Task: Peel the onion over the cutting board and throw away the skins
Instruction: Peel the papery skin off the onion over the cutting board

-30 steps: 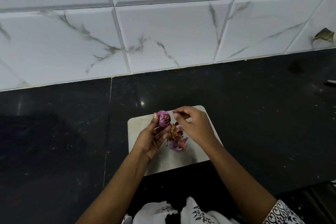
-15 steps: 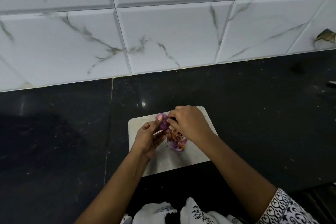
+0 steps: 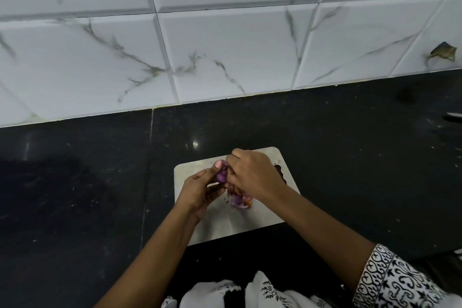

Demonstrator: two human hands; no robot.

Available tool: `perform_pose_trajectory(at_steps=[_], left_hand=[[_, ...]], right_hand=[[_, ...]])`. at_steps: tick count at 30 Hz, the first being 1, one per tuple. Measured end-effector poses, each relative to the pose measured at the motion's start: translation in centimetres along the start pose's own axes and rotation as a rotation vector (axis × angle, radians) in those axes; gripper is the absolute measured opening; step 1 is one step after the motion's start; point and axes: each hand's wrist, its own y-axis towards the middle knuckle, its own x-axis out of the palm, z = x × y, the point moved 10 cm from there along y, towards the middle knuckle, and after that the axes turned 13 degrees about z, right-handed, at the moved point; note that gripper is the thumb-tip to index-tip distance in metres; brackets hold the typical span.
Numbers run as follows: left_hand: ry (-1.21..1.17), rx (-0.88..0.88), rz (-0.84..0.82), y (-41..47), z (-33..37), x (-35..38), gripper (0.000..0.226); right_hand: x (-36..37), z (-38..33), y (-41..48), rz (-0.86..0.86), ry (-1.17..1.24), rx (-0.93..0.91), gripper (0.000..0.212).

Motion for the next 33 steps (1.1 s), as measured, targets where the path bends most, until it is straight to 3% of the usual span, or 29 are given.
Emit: perform_pose_trajectory(at_steps=[3, 6, 12, 14, 17, 19, 21, 25, 28, 30, 33], left_hand=[[0.012, 0.036, -0.037, -0.1, 0.5, 0.2, 0.035], [-0.016, 0.038, -0.070, -0.3, 0.7, 0.5, 0.037], [-0.131, 0.023, -0.182, -1.0, 0.5, 1.8, 0.039], [-0.178, 0.003, -0.196, -1.0, 0.1, 2.0, 0.035], [-0.256, -0.030, -0.204, -0.9, -0.4, 2.2, 0.030], [-0.316, -0.048, -0.198, -0.9, -0.4, 2.1, 0.028], [-0.352, -0.065, -0.191, -0.9, -0.4, 1.9, 0.029], [-0.356, -0.073, -0.166, -0.6, -0.5, 1.1, 0.033], [-0.332, -0.051, -0.145, -0.3, -0.4, 0.7, 0.043], [-0.312, -0.030, -0.141, 0.0, -0.4, 0.5, 0.049], [-0.312, 0.012, -0.129, 0.2, -0.1, 0.2, 0.047]], right_hand=[[-0.5, 1.0, -0.1, 0.111, 0.135, 0.092, 0.014], [-0.3, 2.6, 0.0, 0.085, 0.280, 0.254, 0.009], [3.2, 7.6, -2.5, -0.114, 0.866, 0.919, 0.009], [3.6, 7.7, -3.1, -0.129, 0.963, 1.021, 0.009], [3.3, 7.7, -3.2, -0.035, 1.026, 1.099, 0.012], [3.3, 8.0, -3.6, 0.062, 1.204, 1.230, 0.016], [3.3, 8.3, -3.6, 0.056, 1.252, 1.224, 0.016], [3.8, 8.1, -3.9, -0.138, 0.846, 0.953, 0.004], [3.4, 7.6, -3.5, -0.095, 0.704, 0.825, 0.012], [3.1, 7.2, -3.2, -0.063, 0.723, 0.785, 0.021], [2.3, 6.8, -2.5, -0.018, 0.729, 0.741, 0.018]])
